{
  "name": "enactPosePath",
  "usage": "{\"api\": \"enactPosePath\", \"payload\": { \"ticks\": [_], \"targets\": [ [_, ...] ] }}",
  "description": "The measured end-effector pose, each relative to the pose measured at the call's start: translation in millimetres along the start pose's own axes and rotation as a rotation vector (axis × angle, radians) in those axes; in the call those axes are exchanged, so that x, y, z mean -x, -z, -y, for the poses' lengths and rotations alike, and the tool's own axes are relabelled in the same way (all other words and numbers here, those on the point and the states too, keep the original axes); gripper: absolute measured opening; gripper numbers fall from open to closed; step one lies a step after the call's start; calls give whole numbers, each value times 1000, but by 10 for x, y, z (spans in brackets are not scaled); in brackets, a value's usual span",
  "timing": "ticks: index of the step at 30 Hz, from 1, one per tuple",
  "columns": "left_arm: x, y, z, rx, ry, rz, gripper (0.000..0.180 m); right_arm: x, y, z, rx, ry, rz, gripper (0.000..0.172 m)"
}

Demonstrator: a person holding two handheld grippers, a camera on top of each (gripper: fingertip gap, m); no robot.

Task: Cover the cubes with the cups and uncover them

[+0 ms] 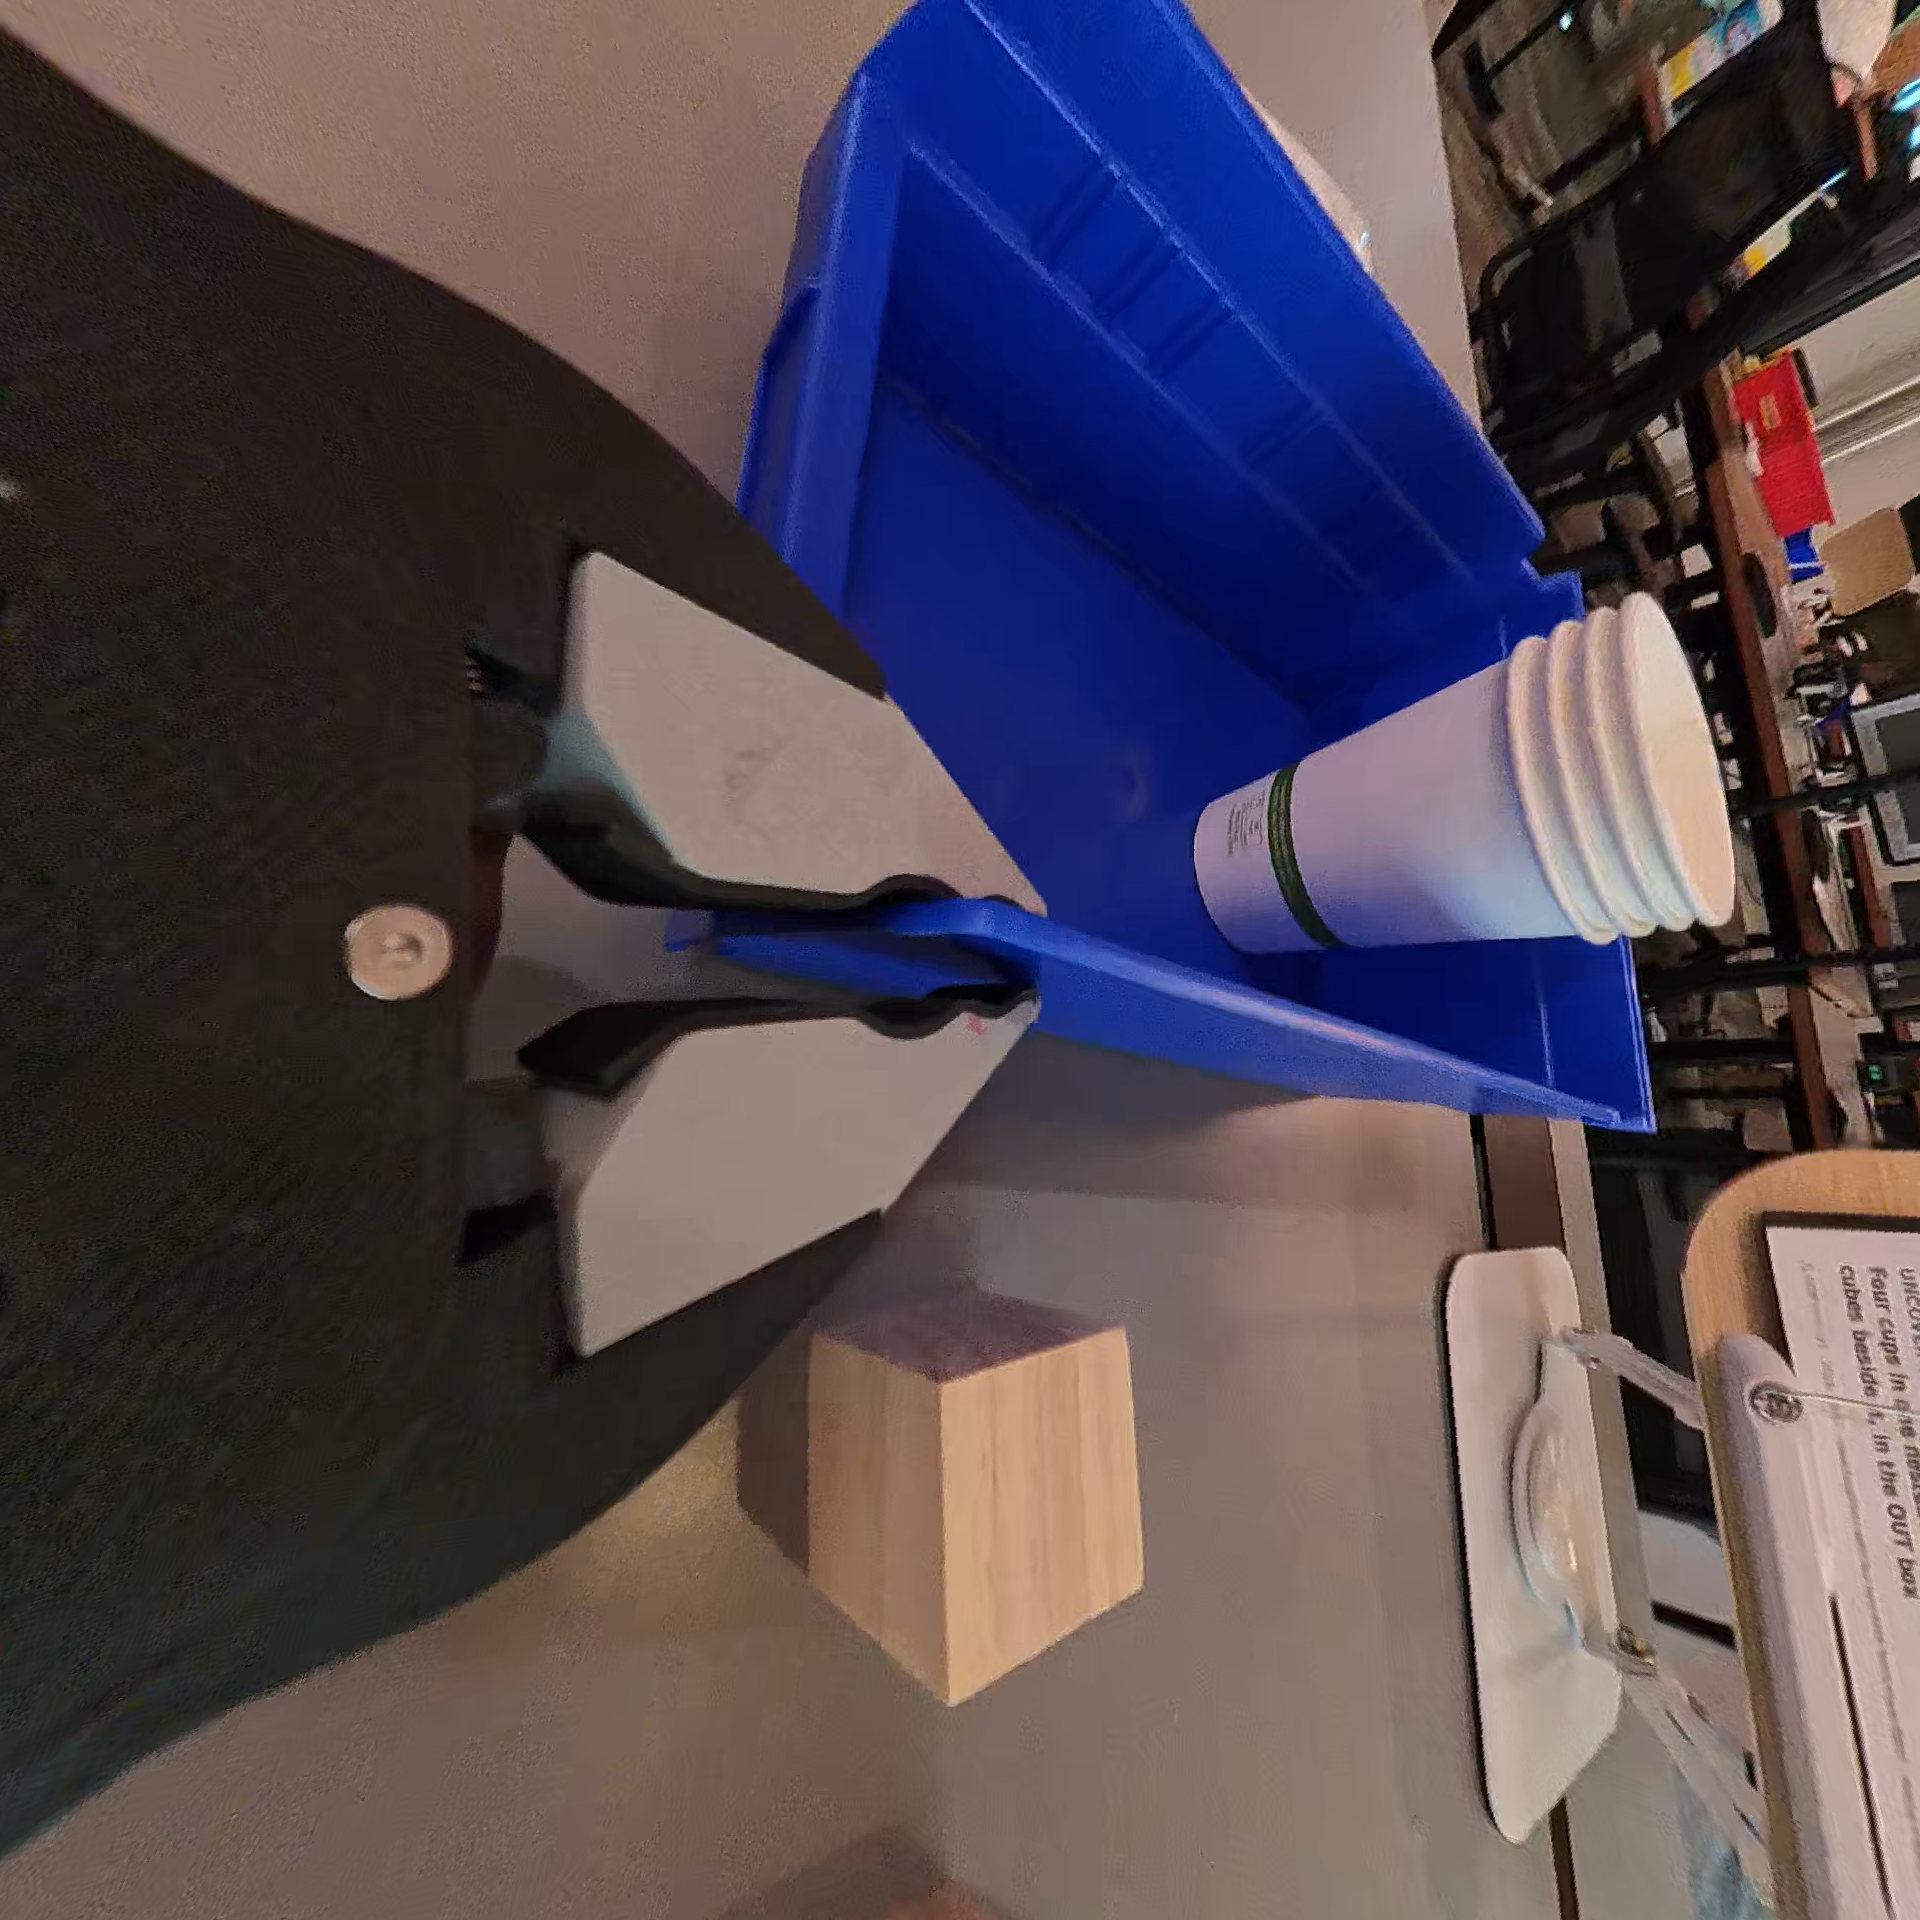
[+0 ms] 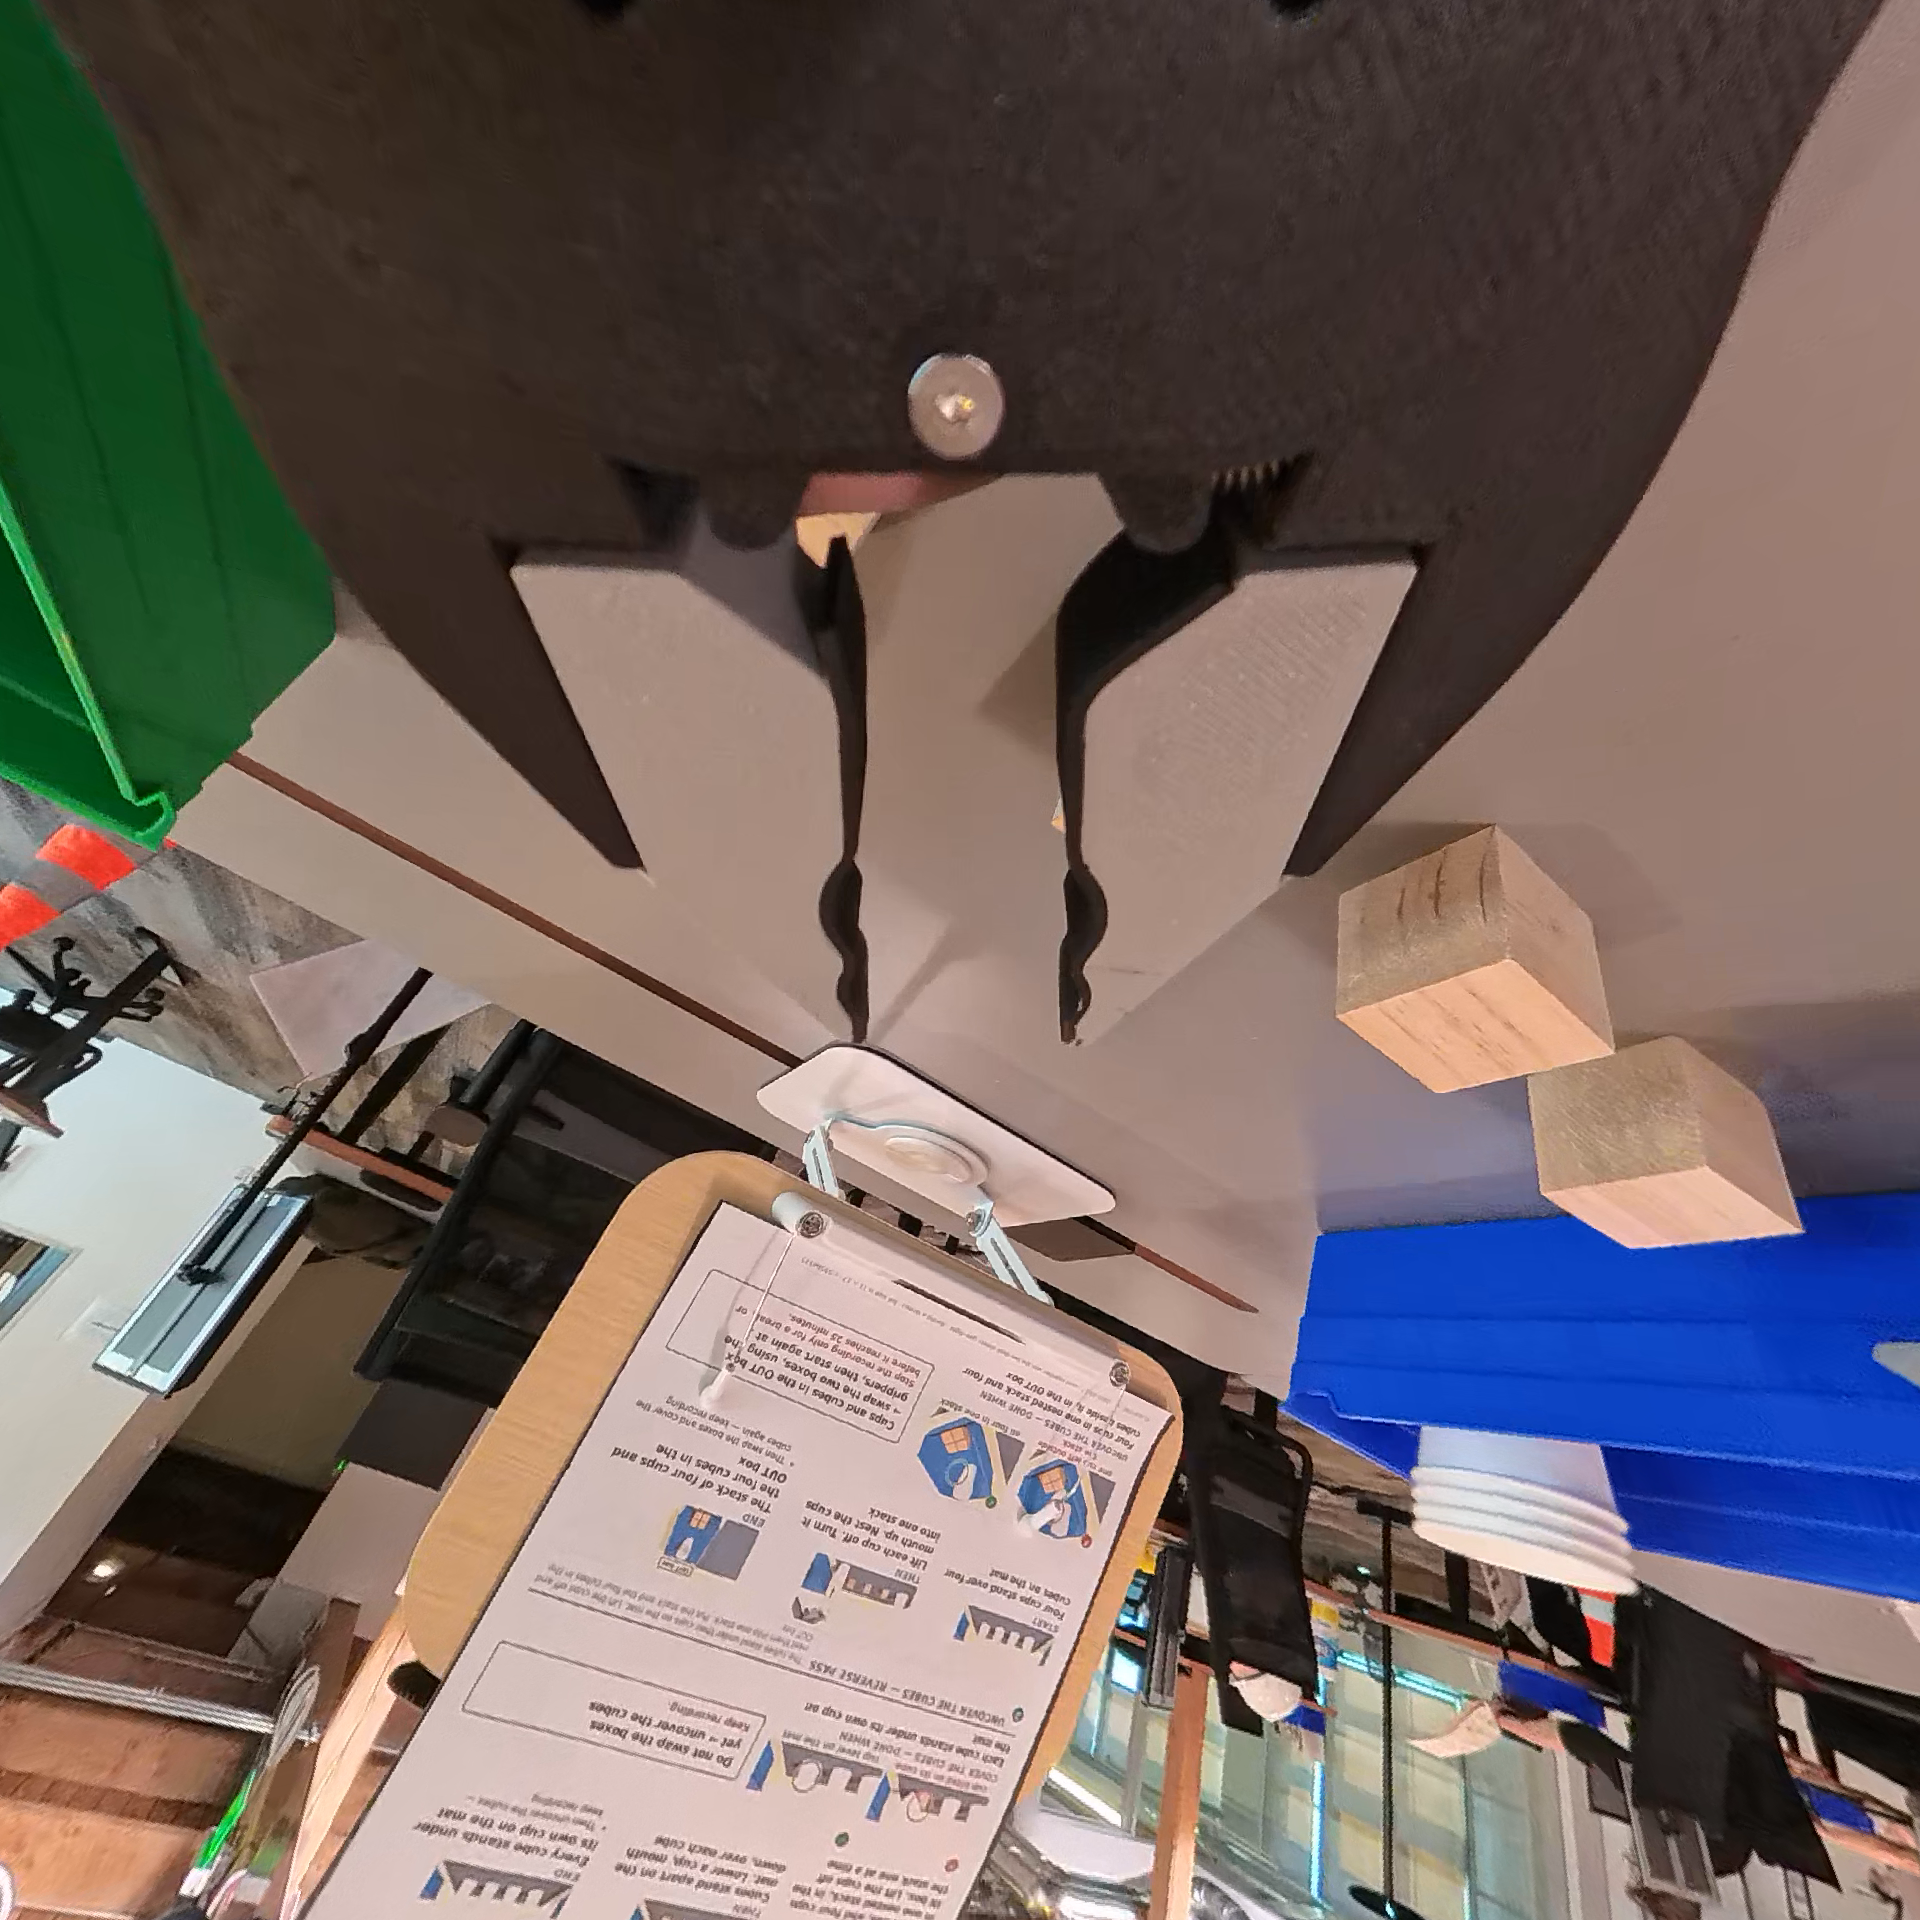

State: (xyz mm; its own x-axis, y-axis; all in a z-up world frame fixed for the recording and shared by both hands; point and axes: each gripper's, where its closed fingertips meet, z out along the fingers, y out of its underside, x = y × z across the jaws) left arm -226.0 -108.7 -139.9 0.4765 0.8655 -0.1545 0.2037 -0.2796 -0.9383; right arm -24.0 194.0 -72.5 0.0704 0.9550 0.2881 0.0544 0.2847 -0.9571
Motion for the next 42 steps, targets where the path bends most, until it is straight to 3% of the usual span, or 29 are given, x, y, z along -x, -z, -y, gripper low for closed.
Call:
{"api": "enactPosePath", "payload": {
  "ticks": [20,21,24,27,30,33,35,38,40,42],
  "targets": [
    [113,47,-31,2,46,24,8,46,12,43,-9,-4,21,34],
    [84,76,-21,-8,60,3,11,41,16,46,-11,-4,20,34],
    [-43,198,38,-33,99,-119,42,29,17,44,-12,-14,19,34],
    [107,318,255,-58,11,-114,40,48,7,30,-5,-19,29,34],
    [315,348,726,-99,-105,-91,37,79,19,71,-18,-2,32,34],
    [410,159,1207,-112,-215,-120,31,100,31,99,-28,20,30,33],
    [433,-158,1358,-53,-315,-141,28,111,29,94,-27,21,34,33],
    [345,-651,1297,109,-429,-244,31,104,20,73,-19,20,35,34],
    [279,-882,1175,226,-501,-313,44,85,17,65,-17,14,32,34],
    [373,-1083,1133,298,-616,-268,56,74,14,58,-15,-2,36,33]
  ]
}}
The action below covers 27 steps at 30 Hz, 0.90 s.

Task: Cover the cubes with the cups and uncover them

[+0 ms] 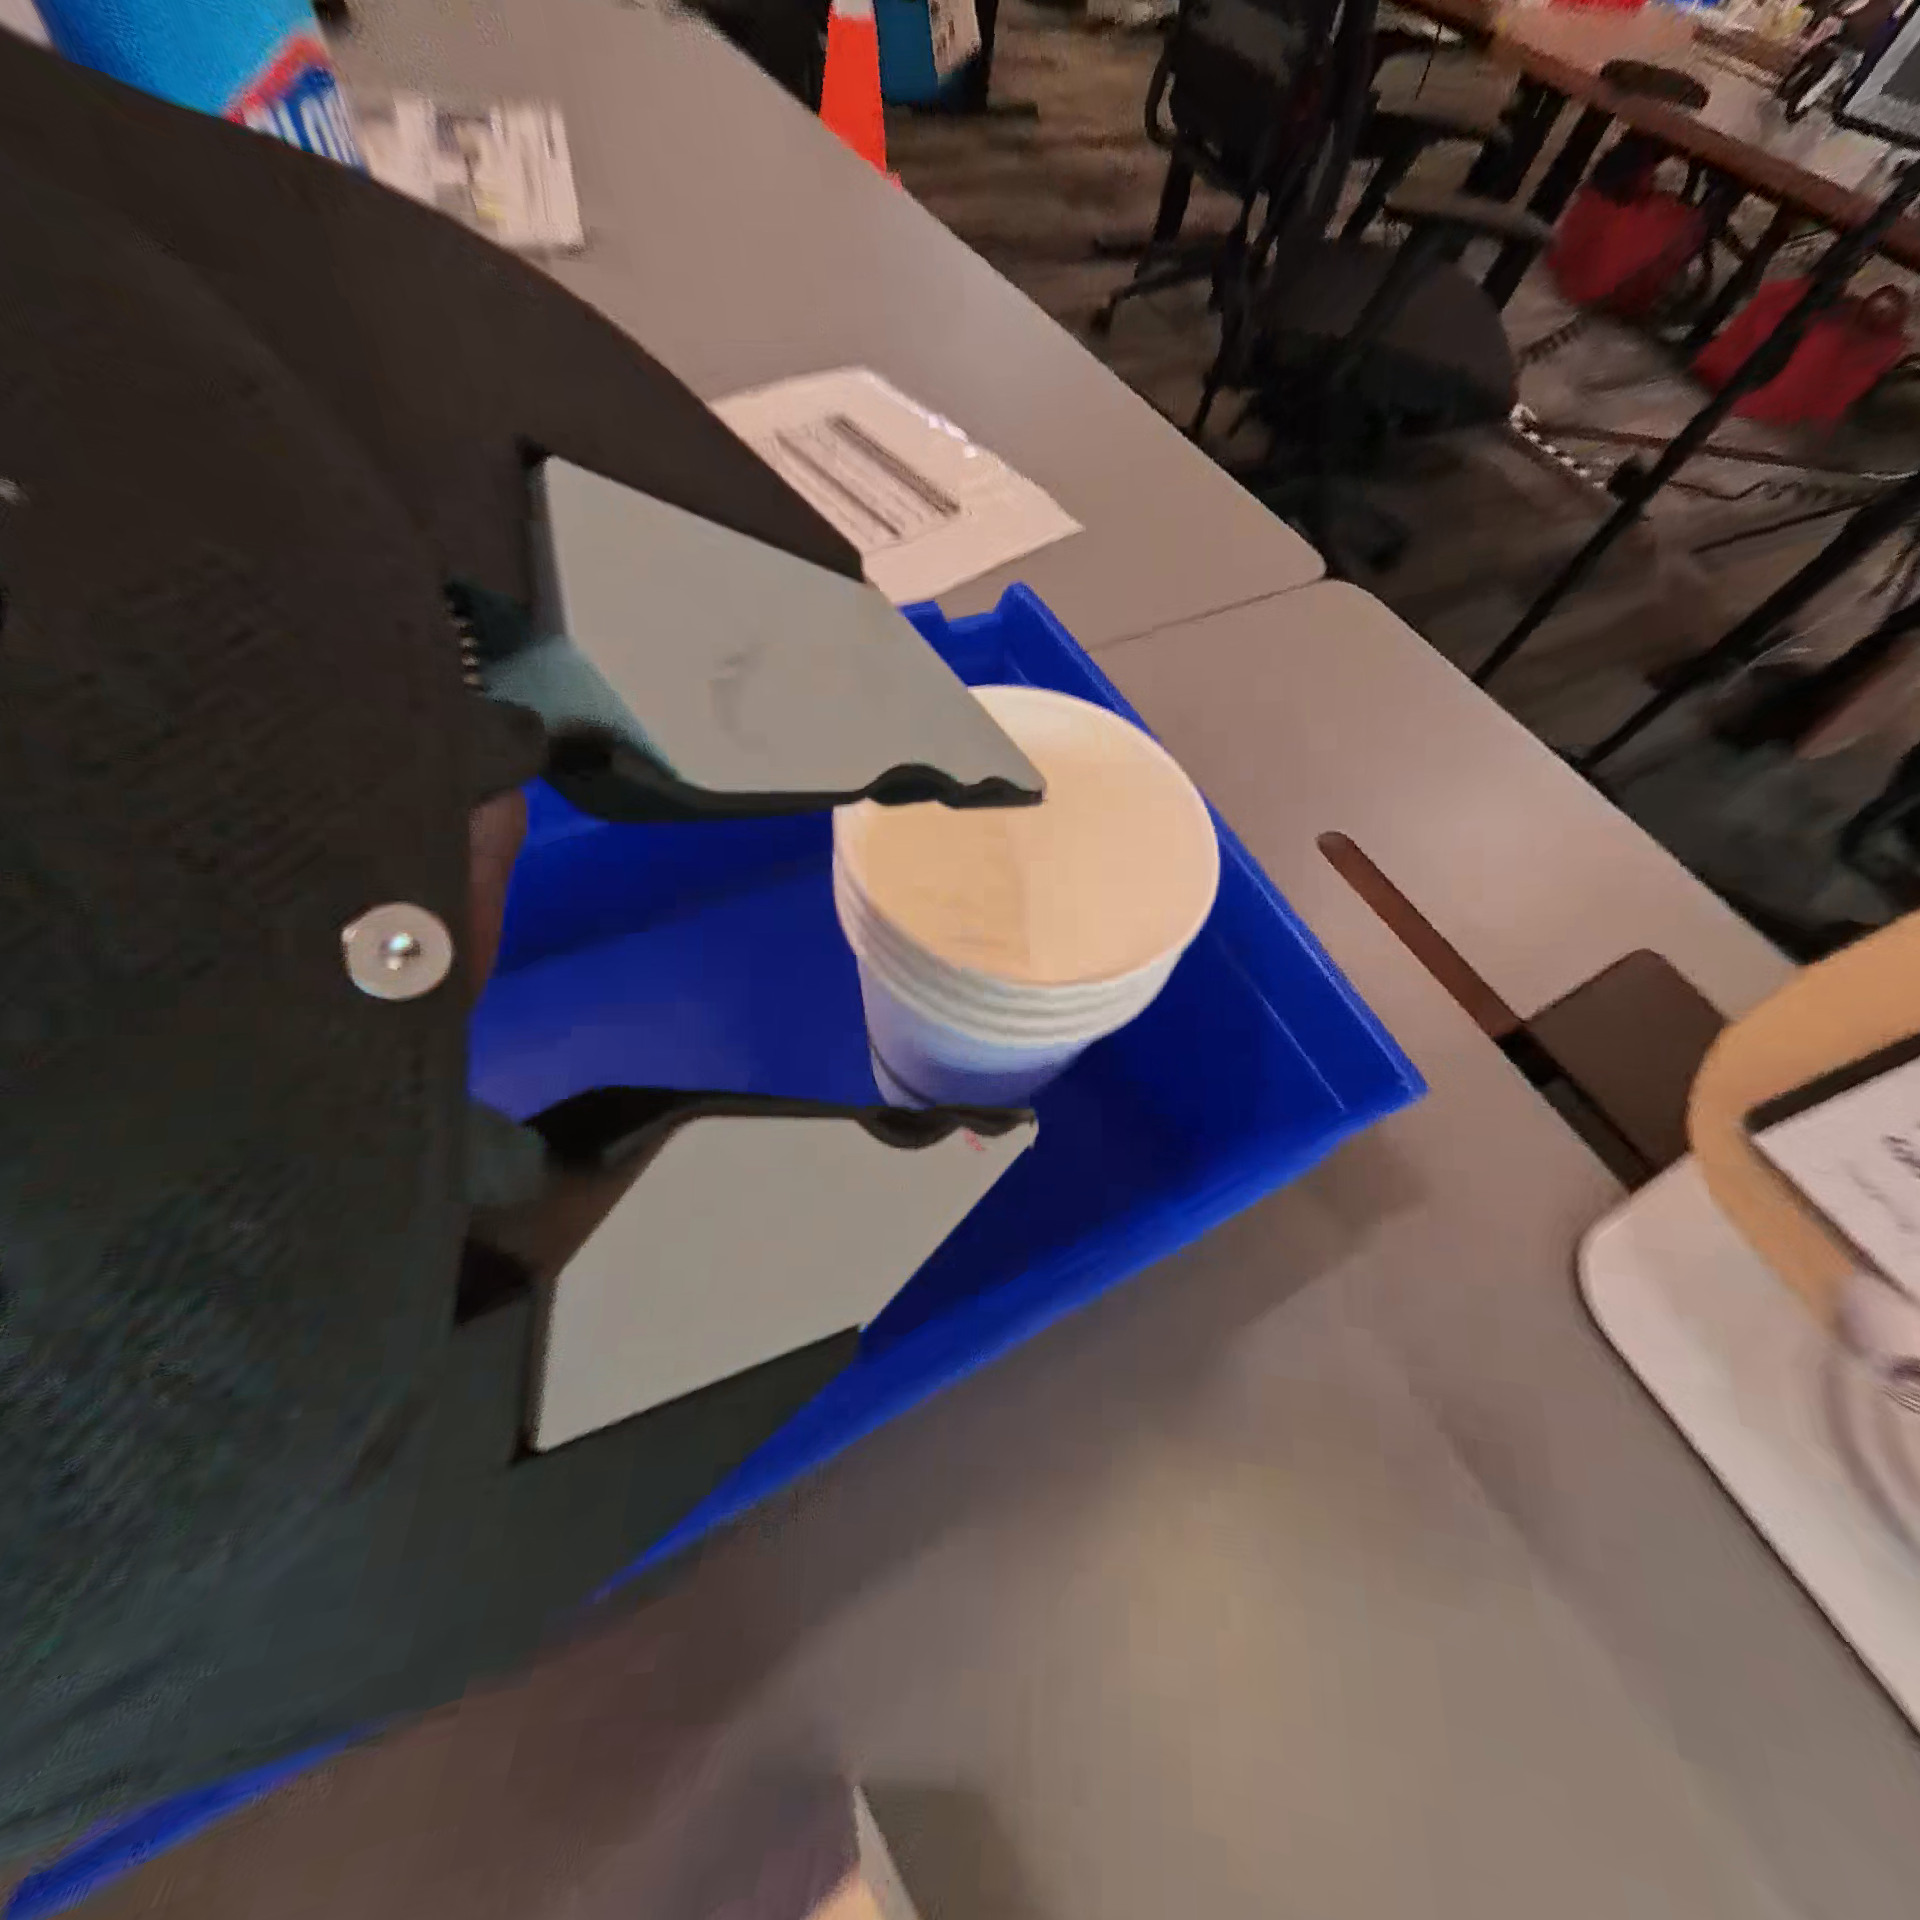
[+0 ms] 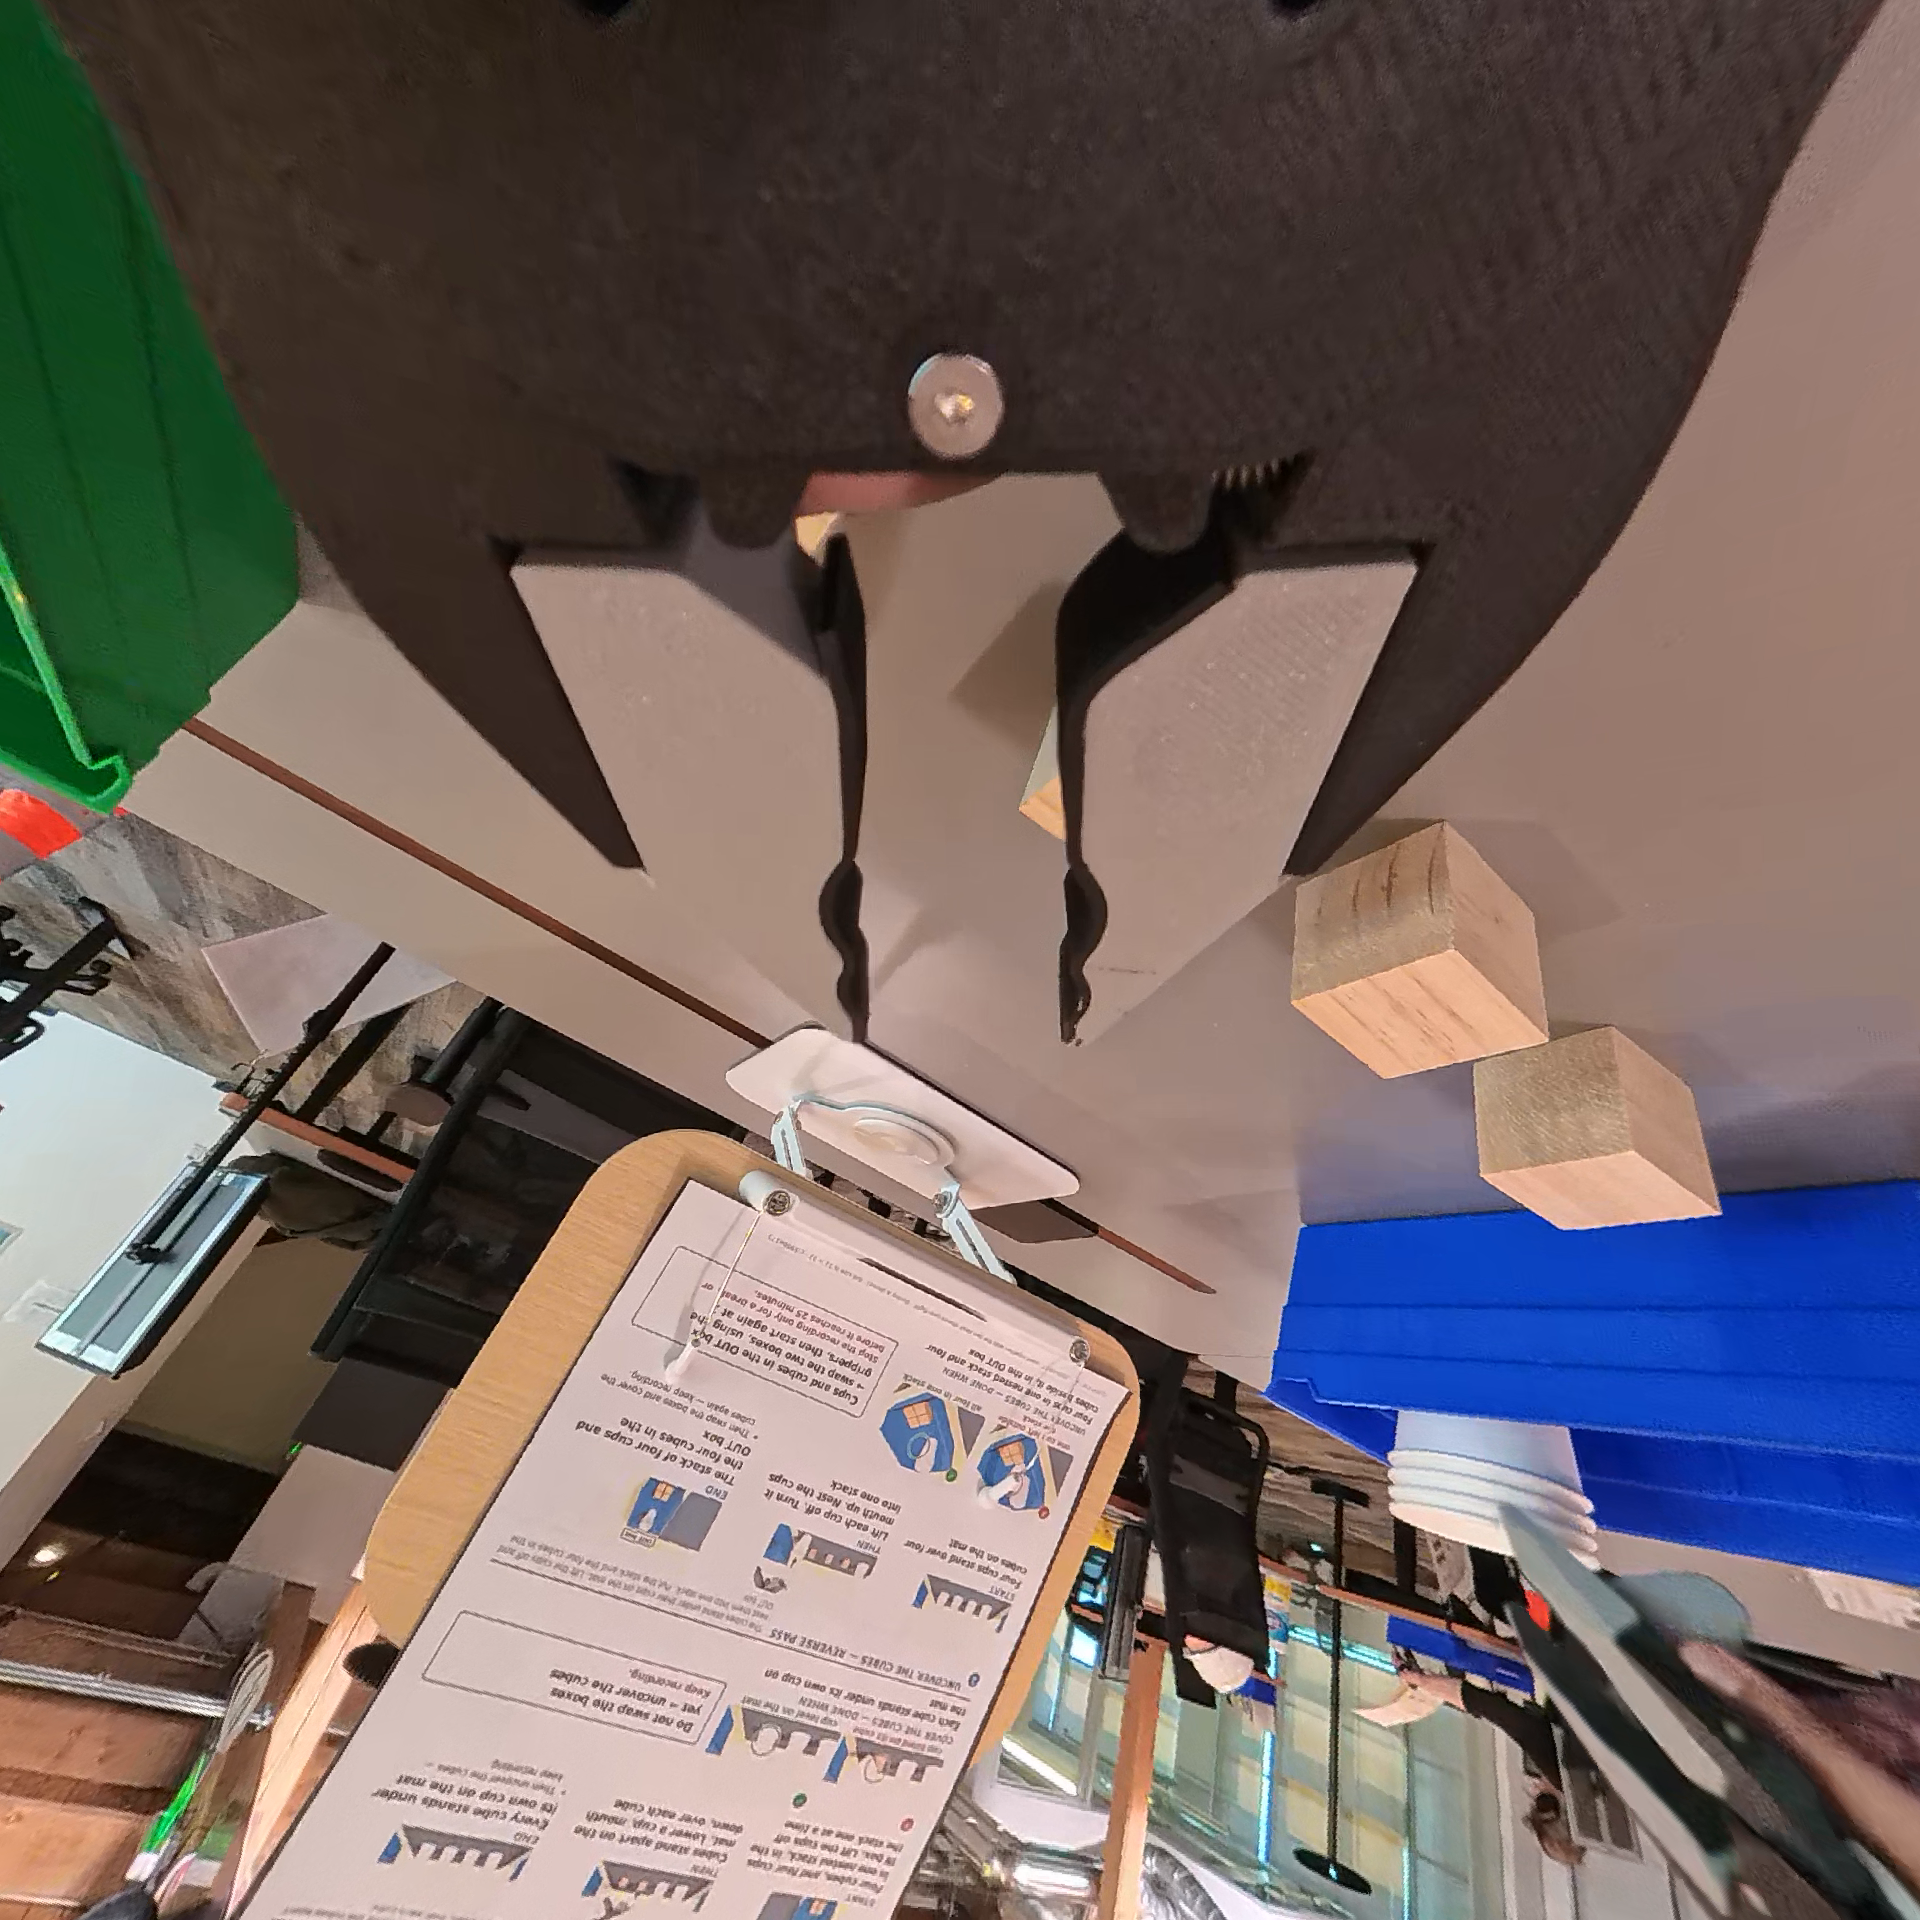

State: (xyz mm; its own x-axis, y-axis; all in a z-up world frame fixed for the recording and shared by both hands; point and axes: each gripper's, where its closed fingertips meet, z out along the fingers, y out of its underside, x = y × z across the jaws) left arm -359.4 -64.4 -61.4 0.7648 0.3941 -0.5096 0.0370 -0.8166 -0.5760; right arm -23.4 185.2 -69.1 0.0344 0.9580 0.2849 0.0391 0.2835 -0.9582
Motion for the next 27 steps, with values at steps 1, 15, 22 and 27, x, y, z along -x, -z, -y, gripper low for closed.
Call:
{"api": "enactPosePath", "payload": {
  "ticks": [1,15,22,27],
  "targets": [
    [36,-73,-32,41,-44,6,62,1,-2,-2,1,-9,5,33],
    [-231,-10,-666,429,-149,-289,4,82,33,63,-21,0,37,33],
    [-457,547,-846,480,-227,-417,3,83,57,104,-38,0,38,33],
    [-570,663,-992,528,-290,-409,4,102,62,115,-44,12,41,33]
  ]
}}
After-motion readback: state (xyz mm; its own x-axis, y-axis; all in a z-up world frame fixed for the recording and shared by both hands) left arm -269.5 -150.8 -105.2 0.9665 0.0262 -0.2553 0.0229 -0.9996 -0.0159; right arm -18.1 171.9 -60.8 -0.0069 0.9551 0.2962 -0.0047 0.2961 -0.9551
